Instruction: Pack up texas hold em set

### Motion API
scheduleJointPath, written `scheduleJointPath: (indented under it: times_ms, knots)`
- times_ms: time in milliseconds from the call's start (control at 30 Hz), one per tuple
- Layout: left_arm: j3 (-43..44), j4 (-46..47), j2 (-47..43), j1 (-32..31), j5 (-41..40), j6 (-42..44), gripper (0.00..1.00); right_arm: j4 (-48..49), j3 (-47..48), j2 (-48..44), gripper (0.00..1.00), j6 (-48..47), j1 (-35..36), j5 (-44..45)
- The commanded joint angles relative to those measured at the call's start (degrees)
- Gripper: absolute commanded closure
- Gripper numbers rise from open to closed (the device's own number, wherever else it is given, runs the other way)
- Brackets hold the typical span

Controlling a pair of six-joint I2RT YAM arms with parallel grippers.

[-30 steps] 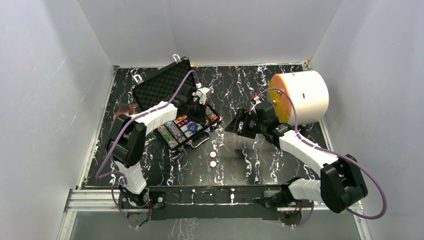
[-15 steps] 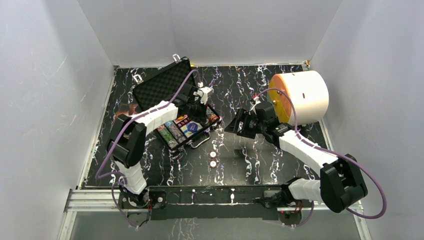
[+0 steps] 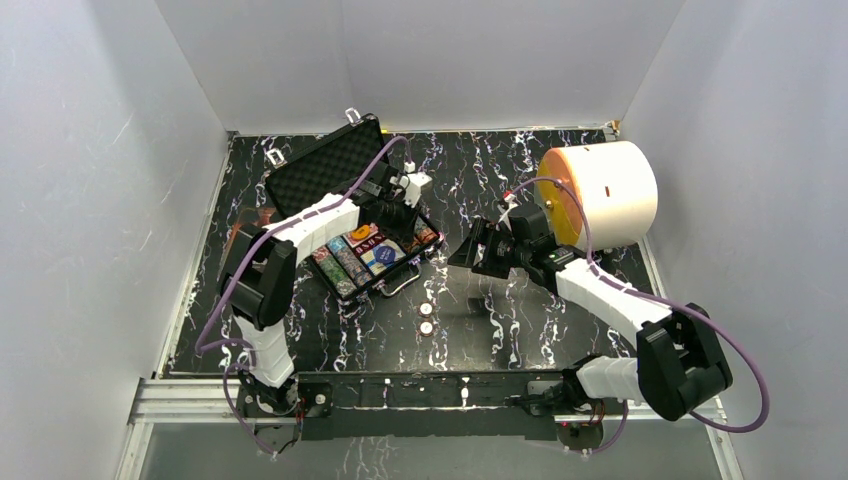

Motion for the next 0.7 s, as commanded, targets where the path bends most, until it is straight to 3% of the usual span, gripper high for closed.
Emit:
scheduleJointPath:
  times_ms: [0,133,267,500,667]
  knots:
    - [2.5,-1.7,-2.0,0.0,0.6,-0.6,0.77,3.2,2.0,0.6,0.16,-1.6,-0.3,-1.9]
    - [0.5,2.2,-7.6,0.0,-1.9,-4.7,0.64,0.5,3.8,1.0,0.19,-6.8,0.4,-2.9]
    - [-7.6,9.4,-16.6,0.0,-6.3,-10.9,0.51,-3.4,6.8,1.6,0.19,-9.9,3.6,1.9]
    - [-23.0,16.1,-36.6,0.0,-18.3,-22.1,0.39,-13.8,14.4,9.9,0.19,-13.9,15.3,19.8]
    - [-29.2,13.1,-48.6,0.0,-30.2,-24.6,0.2,-20.7,19.6,17.1,0.14,-16.4,21.7,27.7]
